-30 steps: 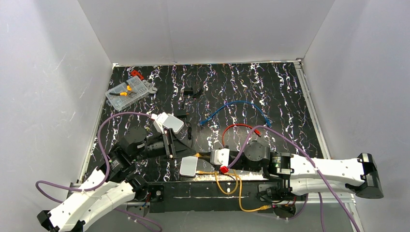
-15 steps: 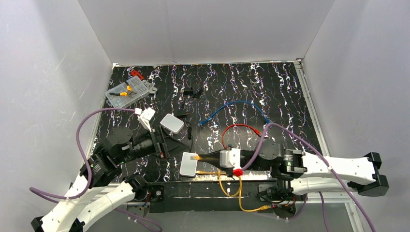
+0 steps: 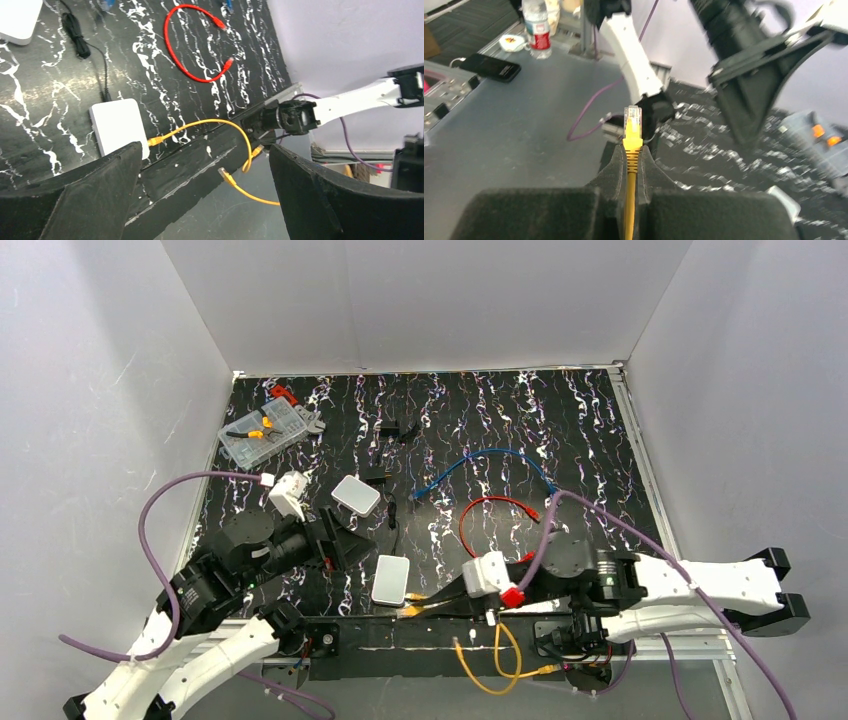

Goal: Insert the plug into the switch port
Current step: Adjust the connector, then insert the connector into the switch port.

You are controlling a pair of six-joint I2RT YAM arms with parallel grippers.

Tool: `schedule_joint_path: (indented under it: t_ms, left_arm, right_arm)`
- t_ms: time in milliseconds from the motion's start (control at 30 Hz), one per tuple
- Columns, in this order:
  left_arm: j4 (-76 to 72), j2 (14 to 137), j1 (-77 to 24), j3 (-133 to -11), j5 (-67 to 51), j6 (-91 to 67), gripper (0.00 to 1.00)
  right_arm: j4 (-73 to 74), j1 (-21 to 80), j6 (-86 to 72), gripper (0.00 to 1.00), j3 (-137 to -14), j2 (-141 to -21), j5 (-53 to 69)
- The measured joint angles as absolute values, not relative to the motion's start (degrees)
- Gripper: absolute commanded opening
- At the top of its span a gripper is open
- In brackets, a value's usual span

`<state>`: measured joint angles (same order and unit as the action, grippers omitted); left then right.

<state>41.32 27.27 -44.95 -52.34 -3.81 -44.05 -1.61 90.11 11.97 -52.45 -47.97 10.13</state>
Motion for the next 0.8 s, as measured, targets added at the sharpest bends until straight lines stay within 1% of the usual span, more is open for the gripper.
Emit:
schedule_joint_path:
  t_ms: [133, 333, 567, 800]
  left_arm:
    - [41.63, 27.31, -44.95, -50.37, -1.32, -44.16, 0.98]
    - [40.71, 30.35, -44.95, -44.6, 0.38, -45.28, 0.98]
    - [37.74, 35.24, -44.95, -38.87, 2.85, -46.65, 0.98]
    - [31.73, 37.36, -43.75, -31.92, 3.53, -47.9, 0.98]
  right_arm:
    - [-2.76, 90.13, 6.15, 0.01, -45.95, -50.15, 10.13]
    - [-2.02, 90.13, -0.97, 0.01, -36.6, -58.63, 2.81]
    - [-1.37, 90.11, -2.22, 0.01, -35.59, -63.0, -10.94]
    - [-3.81, 88.68, 2.72, 0.01, -34.2, -66.81, -21.56]
